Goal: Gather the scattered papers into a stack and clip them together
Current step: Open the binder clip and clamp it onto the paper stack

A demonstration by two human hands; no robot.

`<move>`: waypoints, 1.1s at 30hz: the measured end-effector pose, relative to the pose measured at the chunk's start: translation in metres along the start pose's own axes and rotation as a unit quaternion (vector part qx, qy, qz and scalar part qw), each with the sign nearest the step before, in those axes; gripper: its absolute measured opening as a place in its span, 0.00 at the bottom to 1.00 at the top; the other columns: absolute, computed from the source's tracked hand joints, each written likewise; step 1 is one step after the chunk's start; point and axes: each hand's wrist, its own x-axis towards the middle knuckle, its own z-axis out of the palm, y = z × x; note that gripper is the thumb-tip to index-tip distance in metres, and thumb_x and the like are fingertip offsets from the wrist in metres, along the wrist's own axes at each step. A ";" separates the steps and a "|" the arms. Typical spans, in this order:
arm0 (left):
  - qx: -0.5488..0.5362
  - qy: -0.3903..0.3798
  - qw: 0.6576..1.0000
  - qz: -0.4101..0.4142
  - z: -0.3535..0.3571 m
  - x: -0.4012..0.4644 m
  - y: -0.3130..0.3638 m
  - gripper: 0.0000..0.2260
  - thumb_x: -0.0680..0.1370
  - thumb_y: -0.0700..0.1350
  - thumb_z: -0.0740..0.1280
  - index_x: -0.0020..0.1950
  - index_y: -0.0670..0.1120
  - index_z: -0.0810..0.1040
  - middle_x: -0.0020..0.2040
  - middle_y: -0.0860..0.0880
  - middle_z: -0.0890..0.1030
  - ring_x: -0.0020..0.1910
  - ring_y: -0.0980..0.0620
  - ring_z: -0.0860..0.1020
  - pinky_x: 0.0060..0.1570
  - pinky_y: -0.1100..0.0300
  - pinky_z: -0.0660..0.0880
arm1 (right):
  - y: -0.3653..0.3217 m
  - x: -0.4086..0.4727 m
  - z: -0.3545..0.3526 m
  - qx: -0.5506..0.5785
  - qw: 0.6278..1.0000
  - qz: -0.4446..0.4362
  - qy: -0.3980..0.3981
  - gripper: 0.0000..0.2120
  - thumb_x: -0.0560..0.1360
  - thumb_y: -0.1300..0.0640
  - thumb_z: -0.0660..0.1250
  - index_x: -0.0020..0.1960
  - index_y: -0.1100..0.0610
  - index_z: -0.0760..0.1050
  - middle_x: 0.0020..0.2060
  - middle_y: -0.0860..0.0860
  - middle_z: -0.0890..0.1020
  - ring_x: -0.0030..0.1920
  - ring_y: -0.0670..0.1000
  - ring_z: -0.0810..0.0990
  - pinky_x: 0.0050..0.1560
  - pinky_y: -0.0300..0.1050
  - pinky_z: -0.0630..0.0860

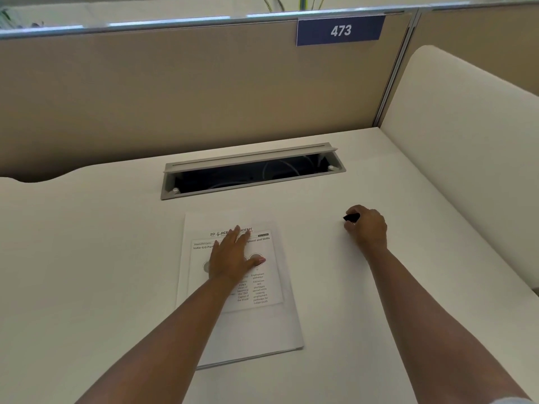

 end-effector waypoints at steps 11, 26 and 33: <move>-0.222 0.118 0.968 0.008 -0.010 -0.012 0.017 0.24 0.73 0.51 0.69 0.67 0.46 0.71 0.61 0.46 0.76 0.58 0.49 0.76 0.56 0.57 0.72 | -0.062 -0.063 0.004 0.338 0.935 0.071 -0.076 0.10 0.71 0.59 0.69 0.52 0.51 0.79 0.42 0.52 0.82 0.38 0.51 0.78 0.42 0.38 0.77; -0.482 0.027 0.876 -0.002 -0.038 -0.058 0.033 0.08 0.74 0.41 0.69 0.50 0.38 0.82 0.35 0.51 0.79 0.34 0.57 0.74 0.26 0.78 0.69 | -0.113 -0.122 0.004 0.458 0.851 0.142 -0.212 0.12 0.69 0.62 0.73 0.52 0.60 0.79 0.46 0.61 0.83 0.41 0.55 0.81 0.35 0.36 0.80; -0.521 -0.008 0.852 -0.051 -0.049 -0.077 0.021 0.07 0.76 0.41 0.66 0.39 0.47 0.78 0.36 0.51 0.79 0.36 0.56 0.75 0.37 0.63 0.69 | -0.123 -0.144 0.008 0.398 0.882 0.089 -0.235 0.15 0.71 0.54 0.71 0.57 0.57 0.78 0.50 0.59 0.83 0.44 0.54 0.81 0.37 0.41 0.79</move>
